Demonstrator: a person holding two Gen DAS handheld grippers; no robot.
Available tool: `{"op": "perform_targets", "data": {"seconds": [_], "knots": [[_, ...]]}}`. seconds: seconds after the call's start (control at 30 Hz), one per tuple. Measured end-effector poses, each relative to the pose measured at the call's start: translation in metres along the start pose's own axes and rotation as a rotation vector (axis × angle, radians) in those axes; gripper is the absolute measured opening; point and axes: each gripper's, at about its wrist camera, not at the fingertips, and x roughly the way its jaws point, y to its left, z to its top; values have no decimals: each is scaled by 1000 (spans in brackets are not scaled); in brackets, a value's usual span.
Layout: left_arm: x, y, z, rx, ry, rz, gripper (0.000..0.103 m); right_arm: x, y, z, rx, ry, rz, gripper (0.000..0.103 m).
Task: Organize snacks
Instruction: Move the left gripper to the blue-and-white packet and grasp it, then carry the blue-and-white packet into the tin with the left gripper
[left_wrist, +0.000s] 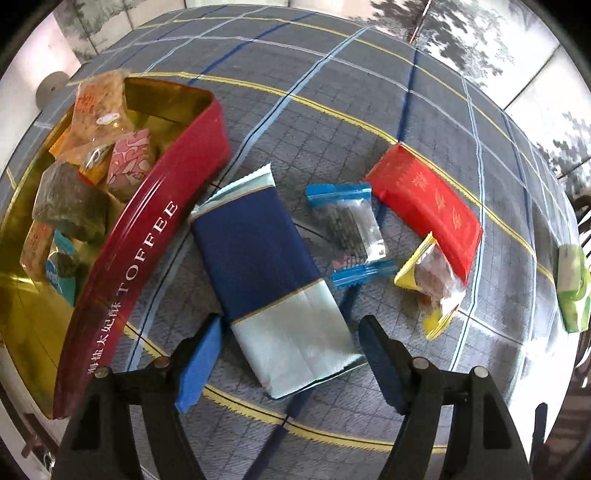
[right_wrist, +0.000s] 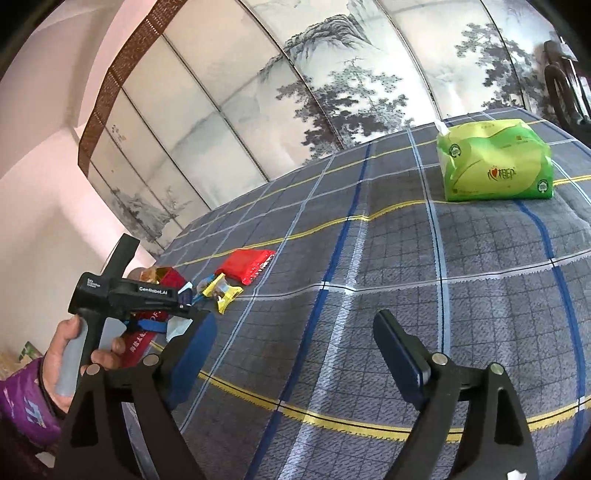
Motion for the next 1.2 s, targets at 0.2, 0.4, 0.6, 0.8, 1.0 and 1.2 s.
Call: {"op": "perform_targets", "data": {"seconds": [0.2,0.4,0.6,0.8,1.0,1.2], "knots": [[-2,8,6,12,10,-2,54,0,-5,0,26,-1,-4,87],[-29,-4,-46,162,-51,-36,51,0,-7,1,42,-8,-27,88],[-76,-3,-94,318,-215,-99,48,4,-5,1,40,-1,-65,88],[-64,7,-81,284,-161,-117,48,4,-3,0,33,0,-81,88],[-42,10,-64,291,-99,-109,49,6,-3,0,36,5,-90,88],[-24,11,-60,285,-29,-117,49,7,-2,-1,34,9,-89,88]]}}
